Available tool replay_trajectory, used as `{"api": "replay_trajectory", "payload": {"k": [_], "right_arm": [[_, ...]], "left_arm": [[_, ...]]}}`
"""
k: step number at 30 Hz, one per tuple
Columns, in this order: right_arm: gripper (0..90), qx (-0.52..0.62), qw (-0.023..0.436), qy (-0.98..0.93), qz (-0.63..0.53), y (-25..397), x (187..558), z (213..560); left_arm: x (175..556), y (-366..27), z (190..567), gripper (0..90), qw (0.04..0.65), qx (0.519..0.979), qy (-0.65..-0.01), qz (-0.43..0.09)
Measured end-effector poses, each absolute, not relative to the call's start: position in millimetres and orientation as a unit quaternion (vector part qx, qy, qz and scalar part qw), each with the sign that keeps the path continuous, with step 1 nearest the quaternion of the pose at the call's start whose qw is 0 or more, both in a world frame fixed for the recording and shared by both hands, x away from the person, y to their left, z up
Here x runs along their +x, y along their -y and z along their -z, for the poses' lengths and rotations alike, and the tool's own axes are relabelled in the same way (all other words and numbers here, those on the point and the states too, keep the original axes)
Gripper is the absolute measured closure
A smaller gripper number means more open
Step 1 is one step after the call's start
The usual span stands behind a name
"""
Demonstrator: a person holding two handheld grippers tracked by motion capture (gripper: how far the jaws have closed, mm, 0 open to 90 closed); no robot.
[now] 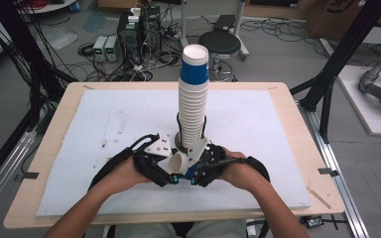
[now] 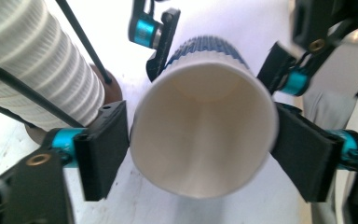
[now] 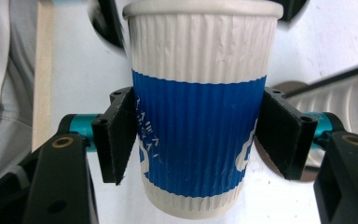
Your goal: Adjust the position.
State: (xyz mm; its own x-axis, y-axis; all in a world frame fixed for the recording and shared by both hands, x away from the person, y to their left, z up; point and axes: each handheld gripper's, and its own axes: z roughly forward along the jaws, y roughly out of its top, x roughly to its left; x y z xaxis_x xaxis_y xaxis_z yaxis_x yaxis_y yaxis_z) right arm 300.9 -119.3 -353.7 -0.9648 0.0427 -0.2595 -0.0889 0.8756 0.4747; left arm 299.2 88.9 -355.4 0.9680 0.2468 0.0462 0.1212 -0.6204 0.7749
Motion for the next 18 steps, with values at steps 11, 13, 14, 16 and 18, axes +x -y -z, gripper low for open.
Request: {"api": "replay_trajectory", "payload": {"k": [11, 13, 14, 16, 18], "right_arm": [[32.6, 0.090, 0.118, -0.897, -0.415, 184.7, 305.5, 361.9], [32.4, 0.103, 0.117, -0.884, -0.441, 194.2, 305.3, 363.2], [32.4, 0.114, 0.117, -0.873, -0.459, 201.3, 305.1, 364.1], [32.2, 0.129, 0.117, -0.858, -0.484, 211.0, 305.2, 365.5], [32.1, 0.142, 0.117, -0.846, -0.501, 218.7, 304.7, 366.7]], "left_arm": [[297.7, -143.2, 362.9, 17.8, 0.593, 0.777, -0.178, -0.118], [298.4, -151.0, 366.0, 17.8, 0.611, 0.758, -0.185, -0.130], [298.7, -154.3, 367.6, 17.8, 0.619, 0.750, -0.188, -0.136], [299.7, -160.0, 370.6, 17.8, 0.629, 0.737, -0.199, -0.150], [301.5, -165.5, 373.9, 17.8, 0.637, 0.725, -0.211, -0.153]]}}
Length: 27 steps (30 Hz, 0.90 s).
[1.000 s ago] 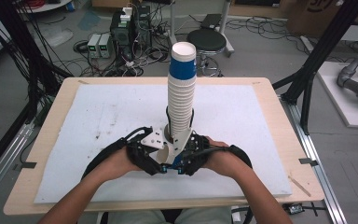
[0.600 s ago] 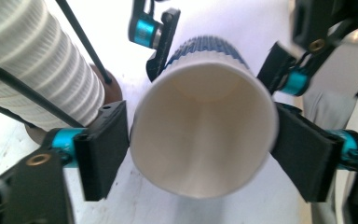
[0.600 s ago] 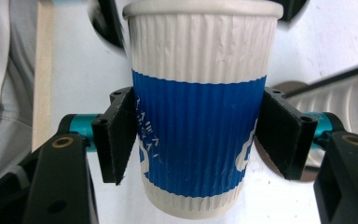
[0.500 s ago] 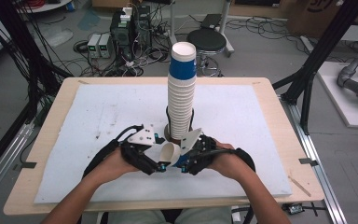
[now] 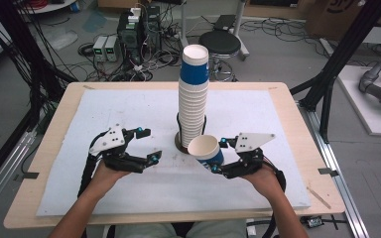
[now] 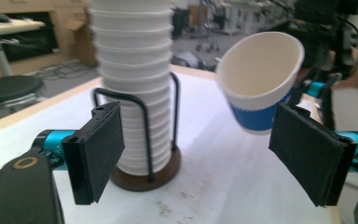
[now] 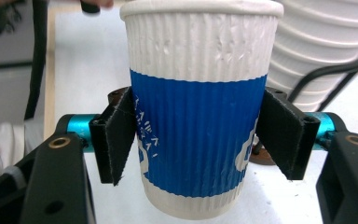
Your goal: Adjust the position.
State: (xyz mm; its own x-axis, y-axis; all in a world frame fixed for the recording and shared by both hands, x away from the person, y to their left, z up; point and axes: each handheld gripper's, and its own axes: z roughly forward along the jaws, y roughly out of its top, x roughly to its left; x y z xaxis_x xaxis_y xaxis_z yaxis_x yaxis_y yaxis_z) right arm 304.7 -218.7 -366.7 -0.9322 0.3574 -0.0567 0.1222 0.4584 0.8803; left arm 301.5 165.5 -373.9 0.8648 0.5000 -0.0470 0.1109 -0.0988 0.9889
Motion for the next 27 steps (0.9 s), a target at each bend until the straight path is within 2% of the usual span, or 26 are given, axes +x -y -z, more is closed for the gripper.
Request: {"api": "replay_trajectory", "payload": {"k": [13, 22, 27], "right_arm": [[32.0, 0.202, 0.158, -0.775, -0.577, 255.9, 300.8, 371.5], [31.9, 0.221, 0.176, -0.760, -0.585, 275.0, 297.9, 371.5], [31.9, 0.236, 0.190, -0.752, -0.585, 286.2, 298.2, 370.8]], "left_arm": [[306.3, -194.7, 393.0, 18.2, 0.664, 0.673, -0.256, -0.201], [302.0, -201.9, 403.8, 18.2, 0.651, 0.676, -0.266, -0.223], [302.4, -206.0, 404.6, 18.2, 0.653, 0.672, -0.273, -0.218]]}}
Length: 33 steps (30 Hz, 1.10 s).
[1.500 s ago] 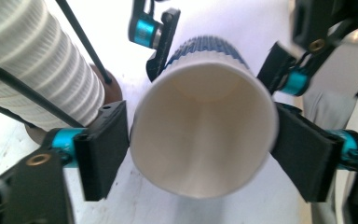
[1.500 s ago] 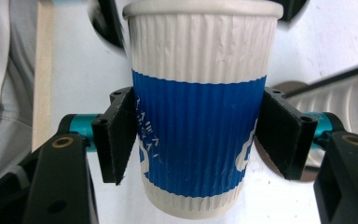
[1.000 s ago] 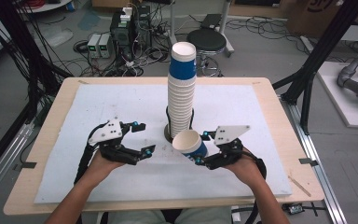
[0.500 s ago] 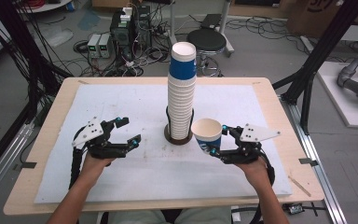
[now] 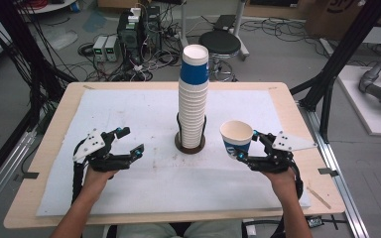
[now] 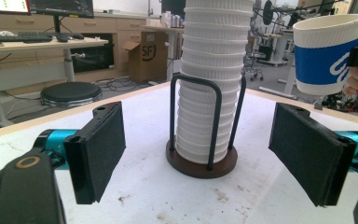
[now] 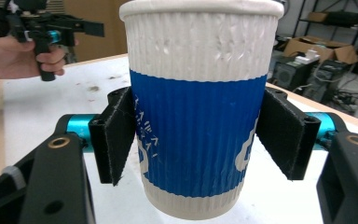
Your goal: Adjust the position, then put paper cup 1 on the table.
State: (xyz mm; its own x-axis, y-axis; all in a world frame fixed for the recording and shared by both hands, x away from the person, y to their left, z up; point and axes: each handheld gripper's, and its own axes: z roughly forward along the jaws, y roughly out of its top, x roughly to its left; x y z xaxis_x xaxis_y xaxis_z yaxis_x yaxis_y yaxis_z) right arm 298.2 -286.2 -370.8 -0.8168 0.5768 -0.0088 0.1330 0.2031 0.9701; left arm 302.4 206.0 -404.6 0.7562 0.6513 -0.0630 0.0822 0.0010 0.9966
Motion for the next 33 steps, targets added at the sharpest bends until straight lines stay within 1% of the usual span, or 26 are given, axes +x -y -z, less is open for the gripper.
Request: {"api": "replay_trajectory", "payload": {"k": [22, 33], "right_arm": [[31.8, 0.260, 0.222, -0.733, -0.587, 301.6, 295.9, 370.0], [31.6, 0.303, 0.239, -0.719, -0.578, 316.8, 310.9, 386.9]], "left_arm": [[301.9, -214.2, 405.9, 18.0, 0.653, 0.666, -0.288, -0.218], [303.5, -211.8, 408.5, 18.0, 0.645, 0.672, -0.291, -0.217]]}}
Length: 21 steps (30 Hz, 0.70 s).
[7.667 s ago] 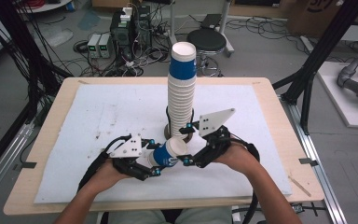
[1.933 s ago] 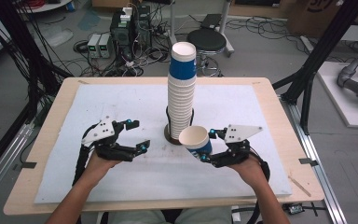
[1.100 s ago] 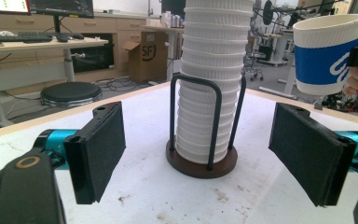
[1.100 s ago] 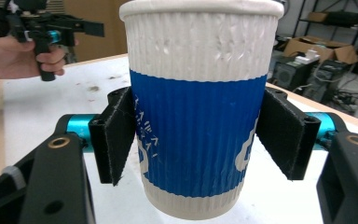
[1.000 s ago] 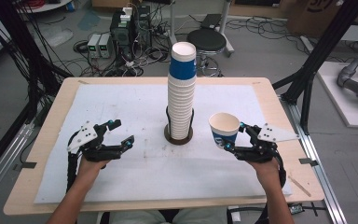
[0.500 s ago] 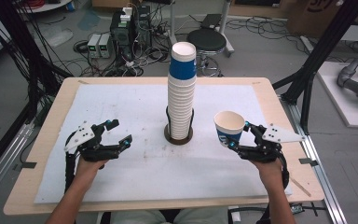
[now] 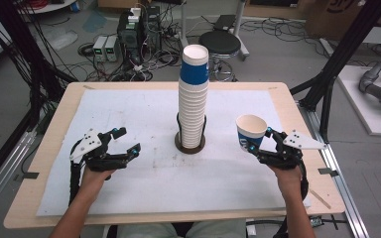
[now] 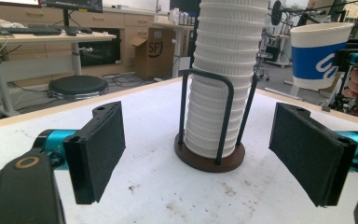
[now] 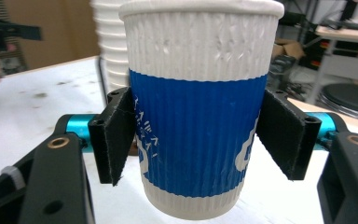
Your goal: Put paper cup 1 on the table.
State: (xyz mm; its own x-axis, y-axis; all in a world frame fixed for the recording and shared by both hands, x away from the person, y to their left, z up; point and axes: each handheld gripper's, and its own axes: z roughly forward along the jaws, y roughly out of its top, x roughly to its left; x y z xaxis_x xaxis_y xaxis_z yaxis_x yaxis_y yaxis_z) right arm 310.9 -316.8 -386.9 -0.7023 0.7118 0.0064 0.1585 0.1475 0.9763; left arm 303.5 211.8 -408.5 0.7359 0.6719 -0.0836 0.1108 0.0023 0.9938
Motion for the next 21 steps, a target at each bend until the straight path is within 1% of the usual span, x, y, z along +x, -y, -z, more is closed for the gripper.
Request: {"api": "replay_trajectory", "payload": {"k": [9, 21], "right_arm": [[31.5, 0.364, 0.246, -0.716, -0.542, 329.1, 335.0, 408.5], [31.3, 0.425, 0.237, -0.731, -0.478, 327.5, 367.4, 434.6]], "left_arm": [[304.3, -209.9, 410.3, 18.0, 0.641, 0.677, -0.291, -0.215], [304.8, -206.3, 412.9, 18.0, 0.637, 0.682, -0.291, -0.212]]}}
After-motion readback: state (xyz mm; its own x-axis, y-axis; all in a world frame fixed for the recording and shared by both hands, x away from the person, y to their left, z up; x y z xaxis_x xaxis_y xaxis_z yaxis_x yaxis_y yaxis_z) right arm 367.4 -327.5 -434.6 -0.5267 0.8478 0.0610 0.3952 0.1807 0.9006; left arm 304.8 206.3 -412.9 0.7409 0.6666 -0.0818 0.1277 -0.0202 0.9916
